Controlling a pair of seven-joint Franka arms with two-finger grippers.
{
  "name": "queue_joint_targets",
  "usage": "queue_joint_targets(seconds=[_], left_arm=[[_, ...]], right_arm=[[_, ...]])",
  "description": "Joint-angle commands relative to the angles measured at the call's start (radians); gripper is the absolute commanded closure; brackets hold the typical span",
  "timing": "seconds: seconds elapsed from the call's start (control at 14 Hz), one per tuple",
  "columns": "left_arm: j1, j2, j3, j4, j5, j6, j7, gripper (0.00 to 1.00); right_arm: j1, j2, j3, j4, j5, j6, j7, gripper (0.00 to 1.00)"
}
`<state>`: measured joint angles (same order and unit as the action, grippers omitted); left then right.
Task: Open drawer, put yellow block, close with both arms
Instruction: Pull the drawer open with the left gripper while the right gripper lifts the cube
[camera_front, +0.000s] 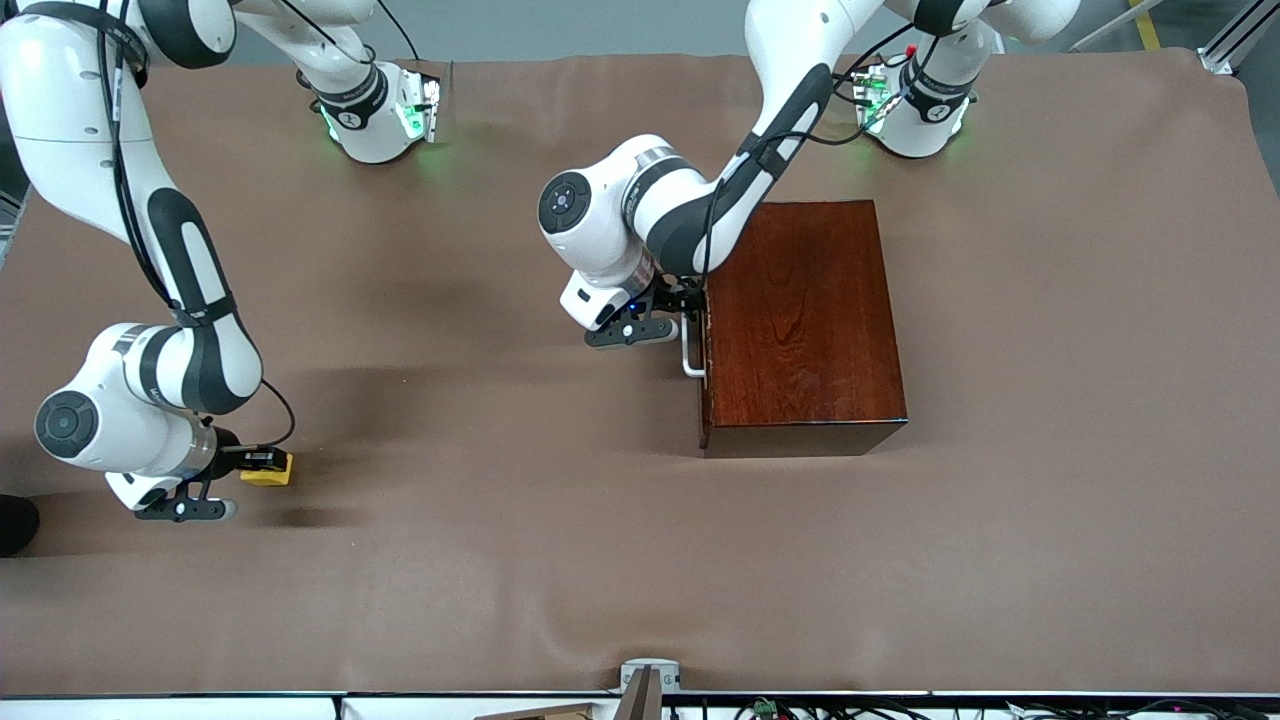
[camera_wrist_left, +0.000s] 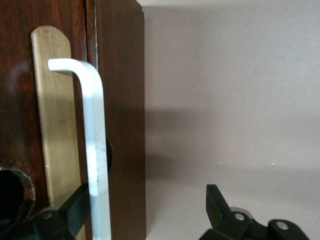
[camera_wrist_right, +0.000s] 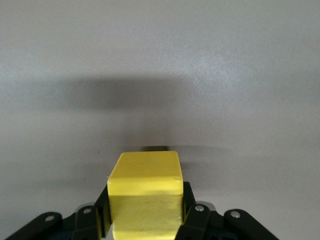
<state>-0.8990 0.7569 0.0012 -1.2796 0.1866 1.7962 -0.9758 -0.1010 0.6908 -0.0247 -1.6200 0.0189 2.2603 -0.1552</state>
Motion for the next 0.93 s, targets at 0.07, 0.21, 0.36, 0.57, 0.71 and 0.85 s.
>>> queue_joint_targets(seconds=[0.07, 0.21, 0.36, 0.57, 0.71, 0.85], left_arm=[[-0.009, 0.010, -0.007, 0.023, 0.017, 0.066, -0.058, 0.00], [-0.015, 0.018, -0.009, 0.023, 0.016, 0.081, -0.069, 0.00], [-0.020, 0.019, -0.012, 0.023, 0.014, 0.100, -0.077, 0.00], [-0.026, 0.021, -0.014, 0.025, 0.014, 0.132, -0.093, 0.00], [-0.038, 0.022, -0.015, 0.025, 0.014, 0.155, -0.103, 0.00], [-0.038, 0.024, -0.017, 0.025, 0.013, 0.176, -0.107, 0.00]], right_arm=[[-0.026, -0.020, 0.011, 0.011, -0.011, -0.019, -0.093, 1.00], [-0.060, -0.030, 0.014, 0.015, -0.005, -0.034, -0.206, 1.00], [-0.059, -0.039, 0.014, 0.049, -0.007, -0.060, -0.251, 1.00], [-0.063, -0.042, 0.014, 0.126, -0.008, -0.187, -0.286, 1.00], [-0.084, -0.042, 0.012, 0.163, -0.008, -0.208, -0.378, 1.00], [-0.088, -0.043, 0.014, 0.166, -0.008, -0.209, -0.418, 1.00]])
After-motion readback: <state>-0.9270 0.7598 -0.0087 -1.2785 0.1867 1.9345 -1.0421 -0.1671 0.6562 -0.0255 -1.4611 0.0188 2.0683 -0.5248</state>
